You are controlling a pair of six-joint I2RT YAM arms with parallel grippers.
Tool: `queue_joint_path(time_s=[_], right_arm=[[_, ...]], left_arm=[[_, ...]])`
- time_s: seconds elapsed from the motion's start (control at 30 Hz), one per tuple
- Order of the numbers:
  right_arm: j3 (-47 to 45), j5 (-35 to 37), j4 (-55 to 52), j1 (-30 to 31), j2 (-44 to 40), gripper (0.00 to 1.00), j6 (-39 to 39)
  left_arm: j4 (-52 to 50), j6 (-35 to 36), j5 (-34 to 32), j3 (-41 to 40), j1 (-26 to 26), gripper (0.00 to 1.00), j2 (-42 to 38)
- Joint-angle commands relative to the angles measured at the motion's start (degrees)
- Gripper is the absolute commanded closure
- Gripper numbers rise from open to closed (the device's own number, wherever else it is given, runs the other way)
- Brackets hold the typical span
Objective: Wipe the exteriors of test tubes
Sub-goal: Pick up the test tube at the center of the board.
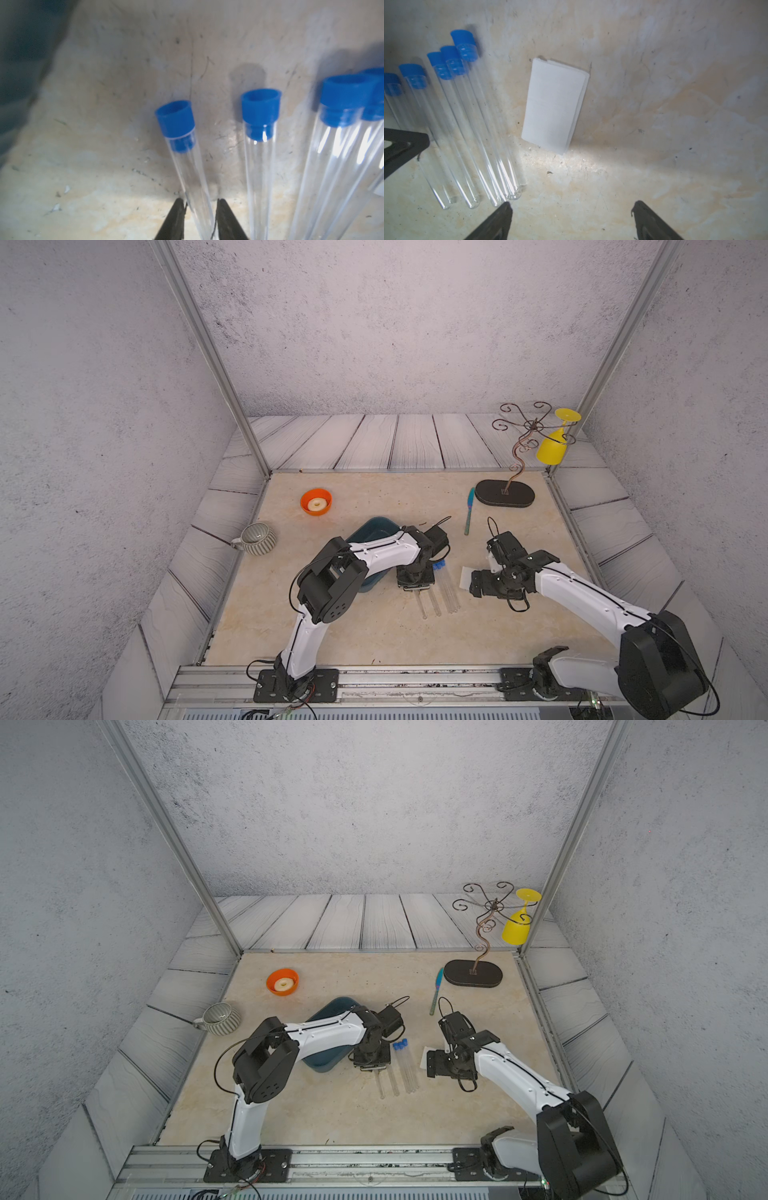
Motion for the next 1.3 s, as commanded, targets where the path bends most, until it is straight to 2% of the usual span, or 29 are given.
queue_joint_path(time_s=[0.0, 0.27, 0.53, 0.97, 1.27], right_arm=[[-0.9, 0.8, -0.2, 0.1, -2.1, 0.09, -0.2], [-1.5, 1.4, -0.2, 0.1, -2.5, 0.09, -0.4], [0.0, 2.0, 0.0, 0.1, -0.2, 0.09, 0.4], [11.9, 7.6, 0.0, 0.1, 19.2, 0.1, -0.2], [18.6, 6.9, 1.4, 0.1, 29.5, 0.15, -0.4]], left_arm=[[0.7, 2.7, -1.1, 0.8, 0.4, 0.69, 1.8], [4.7, 3.1, 0.0, -1.4, 0.4, 0.75, 1.4], [3.7, 4.2, 0.0, -1.1, 0.4, 0.82, -0.1], [2.4, 5.9, 0.8, -1.0, 0.4, 0.83, -2.4], [1.3, 7.1, 0.7, -0.3, 0.3, 0.83, -4.1]])
